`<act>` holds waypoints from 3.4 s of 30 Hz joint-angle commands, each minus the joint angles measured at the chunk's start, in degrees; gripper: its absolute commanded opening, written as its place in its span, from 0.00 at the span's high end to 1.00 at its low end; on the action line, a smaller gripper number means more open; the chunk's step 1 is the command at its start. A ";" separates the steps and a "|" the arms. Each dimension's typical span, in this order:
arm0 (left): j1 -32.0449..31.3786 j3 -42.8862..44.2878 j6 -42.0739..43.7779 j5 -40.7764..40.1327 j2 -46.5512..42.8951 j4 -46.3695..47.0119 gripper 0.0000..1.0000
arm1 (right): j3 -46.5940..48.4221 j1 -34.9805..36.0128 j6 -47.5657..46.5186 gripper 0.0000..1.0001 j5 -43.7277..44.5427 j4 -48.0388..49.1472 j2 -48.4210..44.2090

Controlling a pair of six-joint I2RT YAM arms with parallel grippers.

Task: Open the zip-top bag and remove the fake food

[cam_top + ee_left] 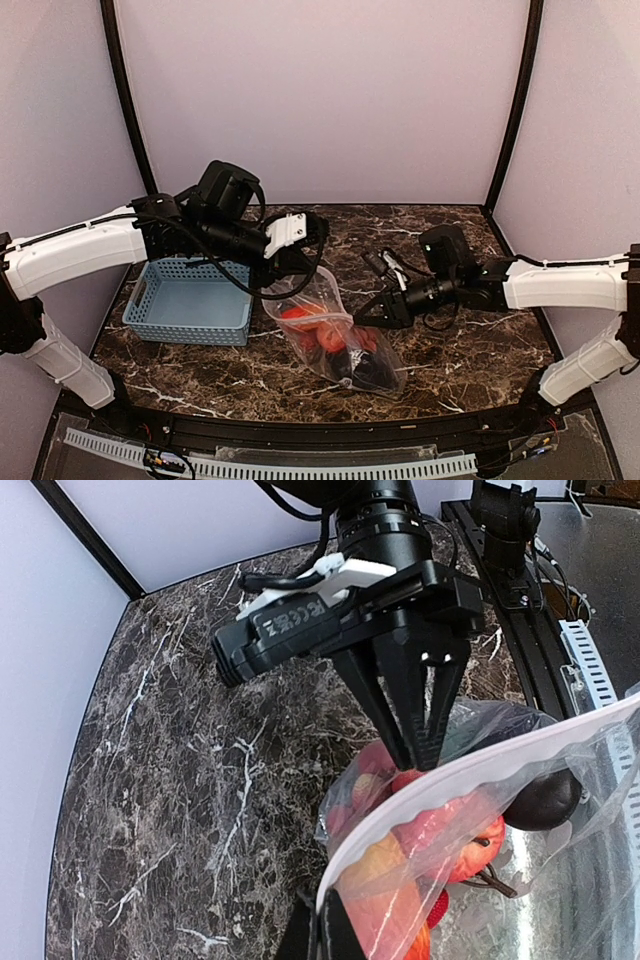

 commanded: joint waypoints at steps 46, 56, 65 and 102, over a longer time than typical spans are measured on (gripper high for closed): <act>-4.04 -8.57 7.67 -10.78 -1.26 5.00 0.99 | -10.42 -19.46 7.30 1.00 -0.75 6.19 -1.38; -4.04 -11.82 8.61 -10.37 6.03 26.53 0.99 | -5.48 -30.72 -0.61 1.00 9.04 -1.52 -0.67; -4.13 -11.93 12.04 -12.36 14.13 37.39 0.99 | 1.30 -33.87 -5.65 1.00 15.62 -6.15 1.70; -4.06 -33.42 -23.55 -35.85 -14.00 41.28 0.14 | 28.12 2.52 -17.53 0.34 17.66 -31.97 9.64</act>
